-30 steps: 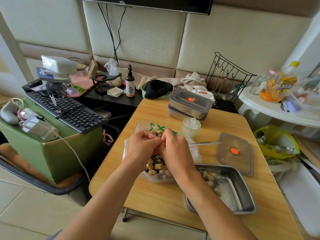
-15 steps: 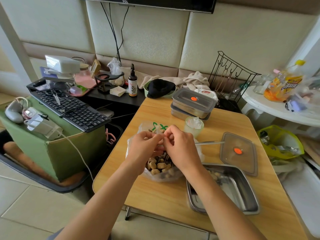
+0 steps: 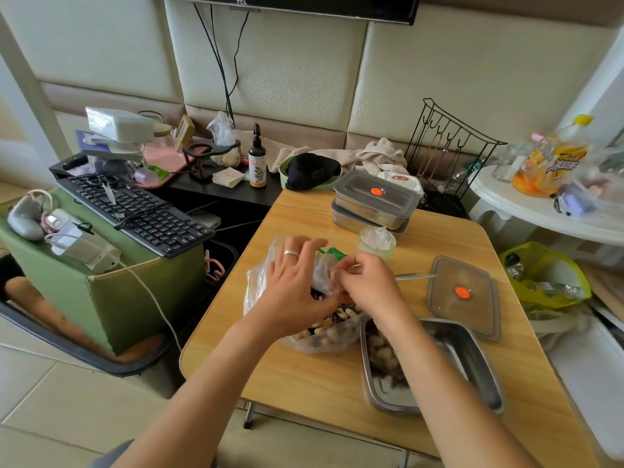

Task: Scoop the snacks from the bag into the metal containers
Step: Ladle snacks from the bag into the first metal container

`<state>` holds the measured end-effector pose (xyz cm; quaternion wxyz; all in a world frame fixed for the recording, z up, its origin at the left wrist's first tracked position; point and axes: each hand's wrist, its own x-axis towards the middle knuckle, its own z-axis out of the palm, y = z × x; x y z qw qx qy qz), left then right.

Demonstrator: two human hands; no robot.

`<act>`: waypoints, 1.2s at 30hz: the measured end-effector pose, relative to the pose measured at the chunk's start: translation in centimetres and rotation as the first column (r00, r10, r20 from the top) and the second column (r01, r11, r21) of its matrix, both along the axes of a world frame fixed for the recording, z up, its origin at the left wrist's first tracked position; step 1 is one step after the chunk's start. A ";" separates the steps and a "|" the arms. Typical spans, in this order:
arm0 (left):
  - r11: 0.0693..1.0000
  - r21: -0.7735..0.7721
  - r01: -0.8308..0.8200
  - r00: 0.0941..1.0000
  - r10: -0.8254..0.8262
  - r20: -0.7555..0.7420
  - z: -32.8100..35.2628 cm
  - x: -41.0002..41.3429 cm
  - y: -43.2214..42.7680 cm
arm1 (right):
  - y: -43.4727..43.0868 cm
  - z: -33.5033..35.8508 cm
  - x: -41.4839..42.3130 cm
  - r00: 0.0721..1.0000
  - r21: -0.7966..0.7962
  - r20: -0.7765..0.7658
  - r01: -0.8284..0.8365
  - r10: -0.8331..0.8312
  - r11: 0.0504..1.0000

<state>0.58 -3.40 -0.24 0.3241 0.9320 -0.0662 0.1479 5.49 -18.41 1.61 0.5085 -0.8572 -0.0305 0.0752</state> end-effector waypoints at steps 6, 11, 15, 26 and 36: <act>0.983 0.179 -0.050 0.998 0.057 -0.039 -1.0 0.5 0.6 | -0.8 0.5 0.2 0.978 0.278 -0.167 -0.072 0.122 0.958; 0.991 0.063 -0.116 0.992 0.113 0.049 -0.6 0.5 0.5 | -1.3 1.1 0.4 0.933 0.037 0.347 -0.113 0.094 0.993; 0.994 0.013 -0.112 0.990 0.111 0.089 -0.4 0.2 0.0 | -0.9 2.0 -0.6 0.911 0.023 0.336 -0.263 0.240 0.965; 0.997 -0.027 0.078 0.995 -0.080 -0.056 -0.7 0.4 0.1 | -1.6 2.0 -0.6 0.888 0.127 0.206 -0.441 0.411 0.888; 0.994 0.105 0.040 0.994 -0.029 -0.108 -0.8 1.1 1.9 | -2.9 2.0 0.0 0.854 -0.242 0.104 -0.475 0.509 0.846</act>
